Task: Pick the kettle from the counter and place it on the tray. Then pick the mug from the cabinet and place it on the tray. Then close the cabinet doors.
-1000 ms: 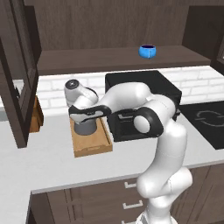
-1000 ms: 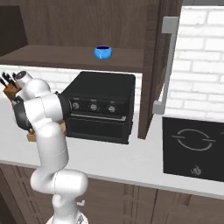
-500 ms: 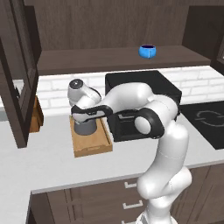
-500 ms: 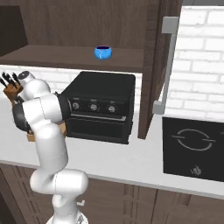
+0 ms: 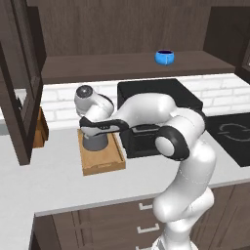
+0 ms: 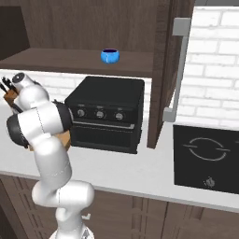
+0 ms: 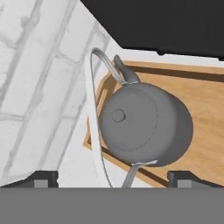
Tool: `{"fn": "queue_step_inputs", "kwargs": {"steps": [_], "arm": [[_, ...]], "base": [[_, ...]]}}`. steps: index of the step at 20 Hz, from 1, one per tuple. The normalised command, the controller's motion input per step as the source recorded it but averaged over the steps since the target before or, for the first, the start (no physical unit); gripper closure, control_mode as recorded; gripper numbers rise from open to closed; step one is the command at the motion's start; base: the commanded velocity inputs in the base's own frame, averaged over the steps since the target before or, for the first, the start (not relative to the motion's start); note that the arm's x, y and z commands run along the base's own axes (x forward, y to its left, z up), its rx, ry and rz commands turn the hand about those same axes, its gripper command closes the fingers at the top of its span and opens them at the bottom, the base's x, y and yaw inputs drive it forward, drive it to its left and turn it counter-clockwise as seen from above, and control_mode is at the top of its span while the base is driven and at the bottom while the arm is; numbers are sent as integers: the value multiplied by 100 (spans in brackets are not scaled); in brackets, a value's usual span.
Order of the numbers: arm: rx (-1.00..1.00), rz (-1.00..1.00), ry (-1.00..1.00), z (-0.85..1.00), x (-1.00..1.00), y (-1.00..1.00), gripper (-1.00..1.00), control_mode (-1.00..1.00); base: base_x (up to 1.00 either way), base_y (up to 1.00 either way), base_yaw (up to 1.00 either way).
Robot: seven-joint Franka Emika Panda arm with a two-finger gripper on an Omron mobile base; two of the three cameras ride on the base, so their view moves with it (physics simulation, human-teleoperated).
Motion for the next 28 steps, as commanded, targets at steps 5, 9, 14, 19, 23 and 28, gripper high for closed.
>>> {"fn": "queue_step_inputs", "kwargs": {"steps": [5, 9, 14, 19, 23, 28], "arm": [[0, -4, 4, 61, -70, -8, -100, -100], [0, -7, 8, 46, -80, -15, -100, -100], [0, -5, 3, 25, -88, -20, -100, -100], [0, -3, 0, 4, -100, -49, -100, -100], [0, -11, 1, 40, -77, -84, -100, -100], [0, -17, 3, 70, -8, -80, -100, -100]], "base": [[0, 0, 0], [0, 0, 0], [0, 0, 0], [0, 0, 0], [0, 0, 0], [0, 0, 0]]}}
